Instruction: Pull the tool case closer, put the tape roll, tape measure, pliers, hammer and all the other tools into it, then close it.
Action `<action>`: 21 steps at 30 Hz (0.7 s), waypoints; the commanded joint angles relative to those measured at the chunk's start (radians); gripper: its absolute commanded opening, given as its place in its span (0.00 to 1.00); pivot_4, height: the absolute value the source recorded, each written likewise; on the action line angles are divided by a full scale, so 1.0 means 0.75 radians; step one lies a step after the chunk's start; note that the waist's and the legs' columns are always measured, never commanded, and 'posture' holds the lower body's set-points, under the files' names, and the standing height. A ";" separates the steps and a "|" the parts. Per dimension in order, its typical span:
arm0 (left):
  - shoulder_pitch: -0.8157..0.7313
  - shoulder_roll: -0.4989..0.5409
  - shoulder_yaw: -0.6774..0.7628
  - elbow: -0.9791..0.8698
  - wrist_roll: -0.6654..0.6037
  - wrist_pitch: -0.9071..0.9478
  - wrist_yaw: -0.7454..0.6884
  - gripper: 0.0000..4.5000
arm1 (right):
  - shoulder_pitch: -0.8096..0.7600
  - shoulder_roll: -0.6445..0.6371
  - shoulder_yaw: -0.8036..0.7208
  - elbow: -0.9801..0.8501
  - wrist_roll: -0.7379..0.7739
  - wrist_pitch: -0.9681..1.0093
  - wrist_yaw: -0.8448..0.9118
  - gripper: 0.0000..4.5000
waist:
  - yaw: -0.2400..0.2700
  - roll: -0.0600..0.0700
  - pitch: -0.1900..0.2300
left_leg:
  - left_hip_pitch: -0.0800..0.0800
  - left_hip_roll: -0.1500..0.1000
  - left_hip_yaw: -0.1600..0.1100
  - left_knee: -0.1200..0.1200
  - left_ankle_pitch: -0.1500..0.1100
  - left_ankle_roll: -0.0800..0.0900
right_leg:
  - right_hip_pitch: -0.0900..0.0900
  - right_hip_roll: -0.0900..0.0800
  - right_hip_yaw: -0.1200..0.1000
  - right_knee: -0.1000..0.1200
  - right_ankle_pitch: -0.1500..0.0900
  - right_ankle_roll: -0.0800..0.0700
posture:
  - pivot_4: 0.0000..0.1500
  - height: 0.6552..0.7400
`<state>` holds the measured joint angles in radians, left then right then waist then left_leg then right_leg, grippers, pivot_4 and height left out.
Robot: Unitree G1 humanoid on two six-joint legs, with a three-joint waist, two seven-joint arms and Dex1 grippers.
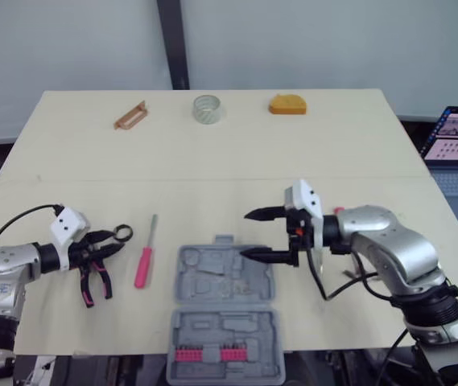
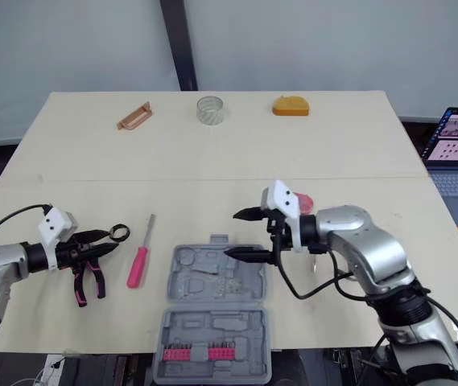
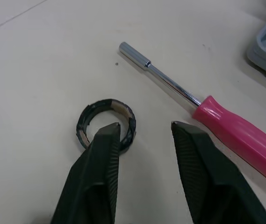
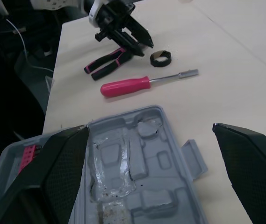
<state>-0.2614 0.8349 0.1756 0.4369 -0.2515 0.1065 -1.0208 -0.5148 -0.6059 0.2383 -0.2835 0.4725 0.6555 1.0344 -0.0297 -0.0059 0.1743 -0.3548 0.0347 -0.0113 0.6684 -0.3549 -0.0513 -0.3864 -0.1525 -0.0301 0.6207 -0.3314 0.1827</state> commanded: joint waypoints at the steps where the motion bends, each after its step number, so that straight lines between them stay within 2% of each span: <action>1: -0.038 -0.008 -0.013 0.050 0.022 -0.047 -0.014 0.49 | -0.017 0.026 0.033 -0.087 -0.020 -0.004 -0.031 1.00 | -0.003 0.000 0.000 | 0.000 0.000 0.000 0.000 0.000 0.000 | -0.001 0.000 -0.001 0.001 0.000 0.000 | 1.00 1.00; 21: -0.133 -0.017 -0.102 0.212 0.113 -0.106 -0.020 0.49 | 0.008 0.085 0.034 -0.106 -0.034 0.025 -0.104 1.00 | -0.005 0.000 0.000 | -0.001 0.005 0.006 -0.001 0.000 0.000 | -0.006 -0.001 -0.016 0.003 0.003 -0.006 | 1.00 1.00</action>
<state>-0.3493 0.8190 0.0965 0.6006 -0.1737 0.0415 -1.0370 -0.5080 -0.5442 0.2774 -0.3187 0.4392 0.6770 0.9675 -0.0335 -0.0060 0.1743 -0.3554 0.0388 -0.0071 0.6679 -0.3549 -0.0514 -0.3913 -0.1533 -0.0425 0.6227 -0.3289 0.1783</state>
